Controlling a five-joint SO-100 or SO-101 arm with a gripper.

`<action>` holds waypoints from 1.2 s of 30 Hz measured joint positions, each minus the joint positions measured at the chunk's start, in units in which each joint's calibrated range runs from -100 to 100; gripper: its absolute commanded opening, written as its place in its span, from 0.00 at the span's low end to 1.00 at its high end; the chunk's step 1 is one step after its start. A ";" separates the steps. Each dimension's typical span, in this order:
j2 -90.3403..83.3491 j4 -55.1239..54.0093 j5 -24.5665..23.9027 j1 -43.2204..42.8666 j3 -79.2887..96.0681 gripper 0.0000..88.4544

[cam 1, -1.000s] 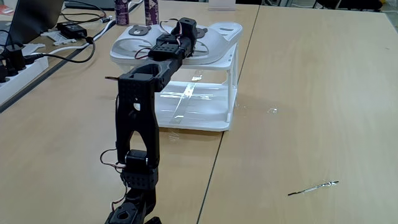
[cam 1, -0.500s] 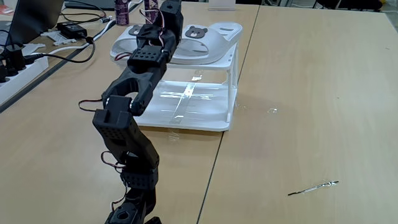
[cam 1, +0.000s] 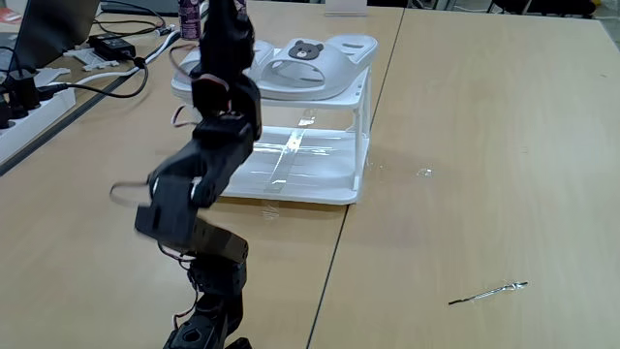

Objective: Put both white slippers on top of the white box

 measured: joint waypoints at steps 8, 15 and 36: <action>-39.92 -2.23 0.00 0.30 38.27 0.01; -51.13 -6.78 0.00 -0.07 38.63 0.01; -51.13 -7.73 0.00 -0.90 38.63 0.01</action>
